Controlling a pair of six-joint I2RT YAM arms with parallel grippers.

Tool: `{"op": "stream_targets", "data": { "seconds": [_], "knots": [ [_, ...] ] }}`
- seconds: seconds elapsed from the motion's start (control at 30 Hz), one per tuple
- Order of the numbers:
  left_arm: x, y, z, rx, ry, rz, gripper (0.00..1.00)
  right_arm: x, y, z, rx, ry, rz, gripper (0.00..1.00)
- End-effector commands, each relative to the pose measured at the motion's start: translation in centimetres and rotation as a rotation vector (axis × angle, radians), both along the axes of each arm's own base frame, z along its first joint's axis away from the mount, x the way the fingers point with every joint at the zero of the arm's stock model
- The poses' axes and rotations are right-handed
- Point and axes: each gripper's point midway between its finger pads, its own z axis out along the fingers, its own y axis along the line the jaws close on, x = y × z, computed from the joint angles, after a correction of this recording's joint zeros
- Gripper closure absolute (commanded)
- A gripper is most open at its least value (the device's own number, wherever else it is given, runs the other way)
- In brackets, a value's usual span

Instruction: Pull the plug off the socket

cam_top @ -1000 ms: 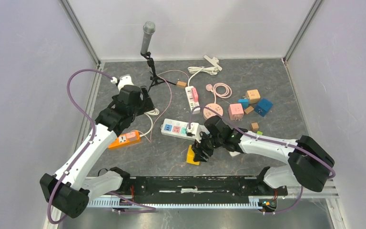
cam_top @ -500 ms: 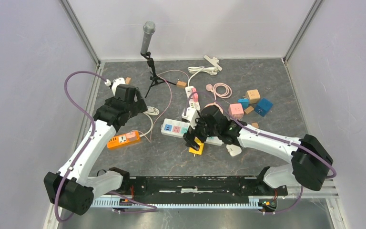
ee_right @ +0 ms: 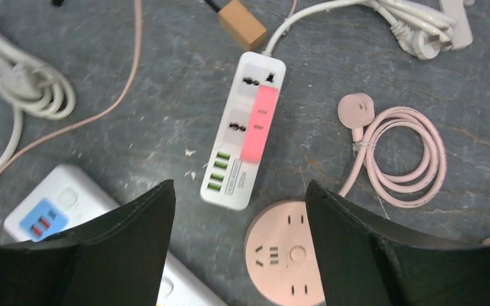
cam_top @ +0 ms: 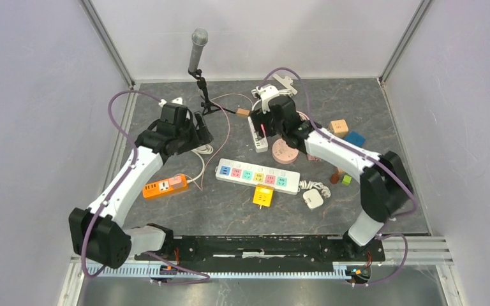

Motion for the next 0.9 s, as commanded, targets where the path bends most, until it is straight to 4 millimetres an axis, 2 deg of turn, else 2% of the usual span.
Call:
{"op": "stream_targets", "data": {
  "seconds": [0.0,0.1,0.27,0.53,0.63,0.7,0.83,0.87],
  "knots": [
    [2.4,-4.8,2.5,-0.217,-0.056,-0.108,0.16,2.9,1.0,-0.8,0.068,0.073,-0.029,0.27],
    [3.4,-7.2,1.9,-0.313,-0.023,-0.16,0.22,4.3,1.8,-1.7,0.06,0.084,-0.004,0.36],
    [5.0,-9.7,-0.4,-0.392,0.048,-0.188,0.26,6.1,2.3,-3.6,0.048,0.115,-0.012,0.39],
    [8.0,-13.0,-4.1,-0.367,0.136,-0.213,0.3,8.3,1.3,-6.1,0.01,0.12,-0.092,0.48],
    [8.9,-14.0,-5.4,-0.363,0.162,-0.214,0.31,8.4,1.3,-6.8,0.014,0.141,-0.09,0.59],
    [9.6,-14.5,-6.2,-0.355,0.172,-0.216,0.36,8.4,1.2,-7.2,0.034,0.162,-0.099,0.7],
    [10.3,-15.6,-8.3,-0.327,0.193,-0.231,0.43,8.2,1.5,-7.3,0.086,0.203,-0.101,0.81],
    [10.3,-15.8,-8.9,-0.318,0.2,-0.234,0.44,8.0,1.6,-7.2,0.096,0.213,-0.097,0.86]
  ]
}}
